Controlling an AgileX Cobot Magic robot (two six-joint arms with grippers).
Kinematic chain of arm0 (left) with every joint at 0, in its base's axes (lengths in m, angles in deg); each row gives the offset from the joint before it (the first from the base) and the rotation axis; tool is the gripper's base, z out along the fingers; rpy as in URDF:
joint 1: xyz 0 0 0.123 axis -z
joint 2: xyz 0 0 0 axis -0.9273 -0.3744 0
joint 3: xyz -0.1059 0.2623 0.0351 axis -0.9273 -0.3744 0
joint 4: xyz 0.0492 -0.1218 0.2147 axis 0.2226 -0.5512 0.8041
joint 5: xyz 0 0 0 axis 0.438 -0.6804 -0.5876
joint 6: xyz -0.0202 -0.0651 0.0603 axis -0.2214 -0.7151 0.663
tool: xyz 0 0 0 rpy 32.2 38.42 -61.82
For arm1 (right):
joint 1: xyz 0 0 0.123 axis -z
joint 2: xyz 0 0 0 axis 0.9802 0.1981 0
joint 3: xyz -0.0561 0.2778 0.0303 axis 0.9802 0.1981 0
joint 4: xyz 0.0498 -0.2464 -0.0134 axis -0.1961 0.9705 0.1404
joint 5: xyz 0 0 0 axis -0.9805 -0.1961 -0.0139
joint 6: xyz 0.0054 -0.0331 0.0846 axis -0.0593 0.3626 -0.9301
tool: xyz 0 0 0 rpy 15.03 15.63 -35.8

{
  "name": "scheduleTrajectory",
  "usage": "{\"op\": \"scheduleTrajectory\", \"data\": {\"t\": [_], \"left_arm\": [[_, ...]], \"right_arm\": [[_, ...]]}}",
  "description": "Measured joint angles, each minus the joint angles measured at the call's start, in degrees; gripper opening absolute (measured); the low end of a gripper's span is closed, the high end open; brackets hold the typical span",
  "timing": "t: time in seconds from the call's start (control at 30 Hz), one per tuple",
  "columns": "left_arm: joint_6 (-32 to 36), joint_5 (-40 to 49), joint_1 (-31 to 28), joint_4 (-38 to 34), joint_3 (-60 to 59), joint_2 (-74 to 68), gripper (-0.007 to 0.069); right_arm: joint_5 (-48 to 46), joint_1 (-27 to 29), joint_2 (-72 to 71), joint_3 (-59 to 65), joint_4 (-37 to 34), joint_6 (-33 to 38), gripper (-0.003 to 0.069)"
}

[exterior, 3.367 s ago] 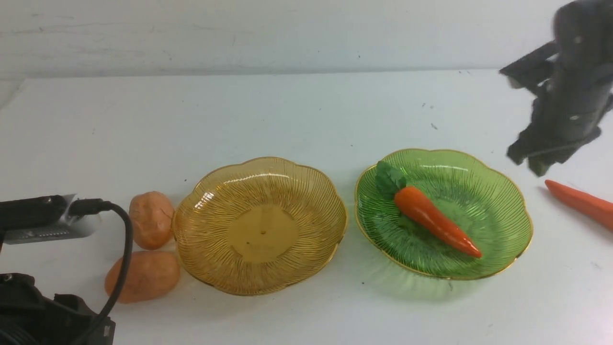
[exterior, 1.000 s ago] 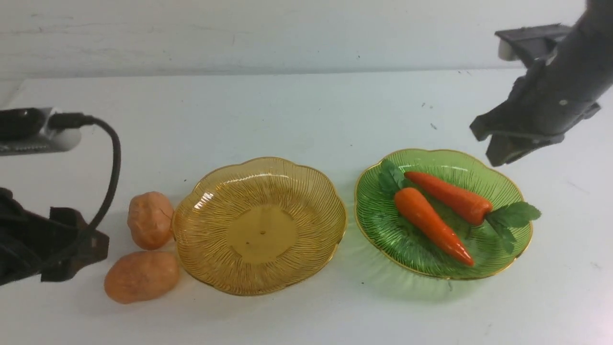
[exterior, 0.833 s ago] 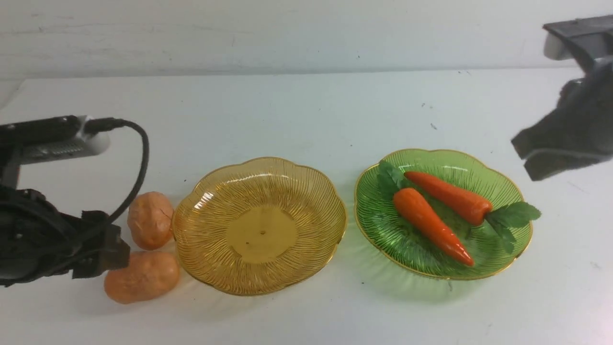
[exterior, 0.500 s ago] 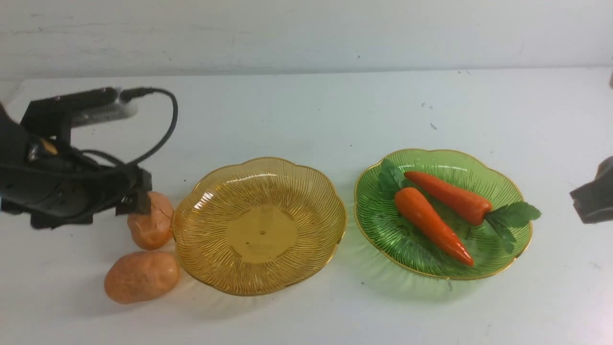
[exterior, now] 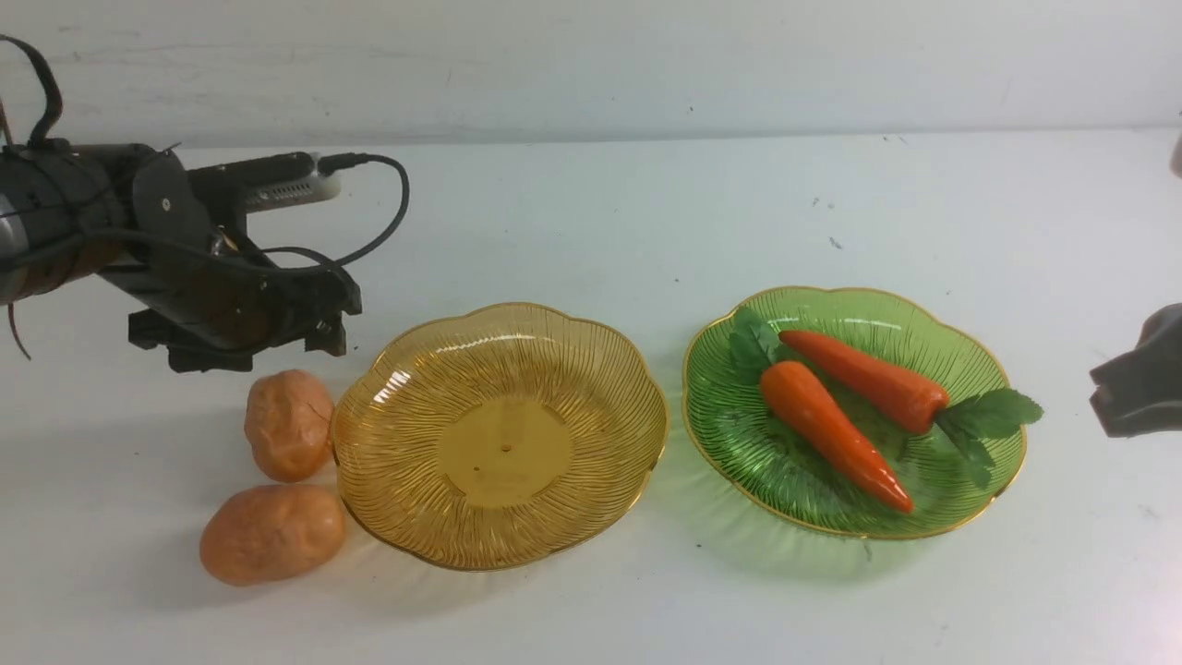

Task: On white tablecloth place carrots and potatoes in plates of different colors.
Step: 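Put the potatoes from the left side into the left plate with the left gripper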

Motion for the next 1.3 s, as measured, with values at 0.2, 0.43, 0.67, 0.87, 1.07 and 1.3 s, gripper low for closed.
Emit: {"op": "scheduleTrajectory", "data": {"t": [0.2,0.43,0.67,0.87,1.07,1.3], "left_arm": [[-3.8,3.5,0.0,3.2,0.0,-1.2,0.0577],[-7.0,4.5,0.0,3.9,0.1,-4.9,0.0577],[-8.0,6.5,0.0,4.0,1.0,-5.7,0.0482],[-7.3,15.2,-0.1,4.8,6.3,-2.7,0.0353],[-0.6,17.0,1.3,-3.5,12.5,4.8,0.0347],[8.5,13.7,12.8,-12.1,12.6,-0.2,0.0361]], "right_arm": [[0.0,0.0,0.0,0.0,-0.1,0.0,-0.0015],[0.0,0.0,0.0,0.0,-0.5,0.0,-0.0015],[0.0,0.1,0.0,0.0,-1.0,0.8,-0.0015],[0.0,0.1,0.0,0.0,-1.2,0.9,-0.0015],[0.5,0.1,0.0,0.0,-1.2,0.9,-0.0015],[2.7,0.1,0.0,0.0,-1.2,1.0,-0.0015]]}}
